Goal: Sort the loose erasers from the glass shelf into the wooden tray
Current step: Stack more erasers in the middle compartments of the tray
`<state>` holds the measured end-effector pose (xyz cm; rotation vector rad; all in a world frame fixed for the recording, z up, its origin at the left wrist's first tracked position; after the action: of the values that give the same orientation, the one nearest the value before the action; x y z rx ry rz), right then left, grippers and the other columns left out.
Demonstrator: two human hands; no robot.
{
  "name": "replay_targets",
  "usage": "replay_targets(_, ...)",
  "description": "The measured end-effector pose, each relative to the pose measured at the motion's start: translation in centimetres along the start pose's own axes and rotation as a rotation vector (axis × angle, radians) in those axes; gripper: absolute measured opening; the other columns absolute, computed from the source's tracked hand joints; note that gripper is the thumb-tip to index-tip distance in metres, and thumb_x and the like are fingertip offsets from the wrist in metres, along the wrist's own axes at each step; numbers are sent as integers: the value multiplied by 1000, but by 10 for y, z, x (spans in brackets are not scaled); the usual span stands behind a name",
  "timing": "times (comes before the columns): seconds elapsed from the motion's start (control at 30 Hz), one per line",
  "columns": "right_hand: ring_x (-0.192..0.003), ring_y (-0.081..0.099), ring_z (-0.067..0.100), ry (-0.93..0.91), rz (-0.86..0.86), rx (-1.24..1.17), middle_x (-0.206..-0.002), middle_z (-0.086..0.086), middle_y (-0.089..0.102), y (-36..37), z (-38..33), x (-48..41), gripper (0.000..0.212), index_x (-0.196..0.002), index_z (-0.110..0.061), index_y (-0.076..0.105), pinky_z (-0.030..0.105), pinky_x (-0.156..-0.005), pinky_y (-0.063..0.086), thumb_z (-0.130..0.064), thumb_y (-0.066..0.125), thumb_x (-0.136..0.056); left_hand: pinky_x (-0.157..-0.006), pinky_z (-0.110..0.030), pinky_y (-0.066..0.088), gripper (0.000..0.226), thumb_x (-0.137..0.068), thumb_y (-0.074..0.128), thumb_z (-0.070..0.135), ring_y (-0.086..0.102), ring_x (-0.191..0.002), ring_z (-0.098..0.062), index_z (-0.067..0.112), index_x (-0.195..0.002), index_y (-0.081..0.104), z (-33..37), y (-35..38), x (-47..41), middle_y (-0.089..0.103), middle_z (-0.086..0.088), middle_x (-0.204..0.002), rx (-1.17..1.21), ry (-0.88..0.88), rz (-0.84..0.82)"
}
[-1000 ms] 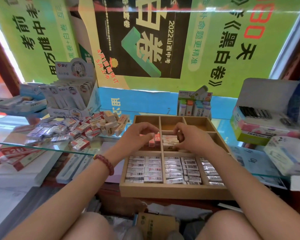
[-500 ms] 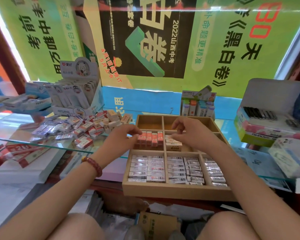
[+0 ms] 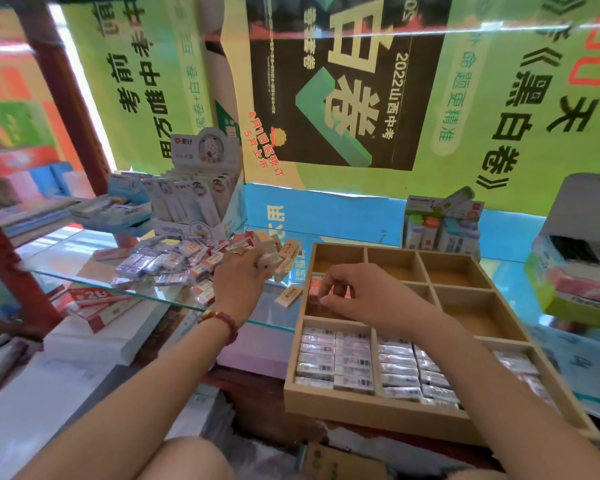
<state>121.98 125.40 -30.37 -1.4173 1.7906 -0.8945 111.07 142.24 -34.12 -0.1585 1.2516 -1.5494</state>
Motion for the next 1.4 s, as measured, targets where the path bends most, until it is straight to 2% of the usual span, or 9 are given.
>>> replay_targets(0.17, -70, 53, 2, 10, -21, 0, -81, -13, 59, 3, 7, 2, 4, -91, -30, 64, 17, -61, 41, -30, 60, -91, -82, -37, 43, 13, -85, 63, 23, 52, -100, -27, 15, -95, 64, 7, 5, -2, 63, -6, -102, 24, 34, 18)
replay_targets(0.37, -70, 54, 2, 33, 33, -25, -80, -13, 60, -10, 19, 4, 3, -91, -32, 64, 18, -62, 42, -32, 60, -90, -66, -30, 53, 6, -96, 44, 18, 62, -77, -18, 17, -97, 50, 19, 9, 9, 62, -4, -95, 527, -89, -184)
replay_targets(0.5, -68, 52, 1, 22, 55, -35, -78, -13, 60, -14, 15, 3, 4, -91, -29, 64, 17, -61, 41, -31, 61, -90, -70, -32, 48, 16, -98, 32, 13, 55, -75, -19, 21, -95, 45, 32, 35, 21, 55, -4, -91, 325, -22, -423)
replay_targets(0.7, -67, 50, 1, -1, 41, -38, -81, -12, 59, -11, 7, 6, 10, -95, -26, 66, 18, -63, 41, -32, 60, -90, -74, -29, 45, 32, -82, 69, 31, 57, -88, -15, 16, -107, 54, 23, 56, 26, 60, 2, -100, 143, -4, -502)
replay_targets(0.83, -69, 50, 1, 8, 24, -28, -81, -11, 59, -11, 11, 8, 9, -94, -27, 65, 17, -63, 41, -33, 60, -90, -74, -32, 47, 28, -79, 73, 28, 58, -87, -20, 11, -97, 60, 24, 48, 26, 63, -4, -96, 123, 35, -448)
replay_targets(0.97, -72, 54, 2, 36, 52, -54, -83, -11, 59, -15, 18, 9, 10, -97, -27, 64, 18, -65, 43, -32, 59, -91, -65, -14, 40, 35, -76, 76, 18, 55, -83, -13, 10, -107, 62, 32, 17, 28, 60, 1, -95, 226, 78, -344)
replay_targets(1.1, -84, 55, -2, 56, 123, -145, -98, -14, 58, -20, 18, 6, 26, -120, -29, 53, 12, -67, 41, -38, 52, -95, -63, -5, 39, 38, -76, 76, 19, 55, -82, -7, 16, -112, 63, 71, -32, 27, 60, 5, -98, 317, 235, -201)
replay_targets(1.2, -71, 54, -3, 37, 167, -341, -104, -10, 61, -22, 8, 4, 37, -131, -23, 46, 14, -64, 43, -40, 44, -98, -67, -6, 40, 37, -75, 76, 19, 54, -79, 0, 17, -110, 64, 101, -63, 29, 58, 9, -94, 405, 317, -93)
replay_targets(1.4, -60, 44, 9, -15, 194, -617, -71, -5, 66, -28, -7, 10, 30, -97, -9, 67, 13, -51, 36, -29, 46, -99, -68, -4, 40, 40, -72, 76, 14, 52, -81, 12, 16, -110, 63, 128, -81, 38, 57, 7, -92, 437, 449, -105)
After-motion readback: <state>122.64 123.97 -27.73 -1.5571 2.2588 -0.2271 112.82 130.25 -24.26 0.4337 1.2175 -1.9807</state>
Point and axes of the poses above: each hand's wrist, its own x-axis away from the middle knuckle, its own y-axis out of the palm, z = x × y, the point moved 10 cm from there along -x, towards the middle knuckle
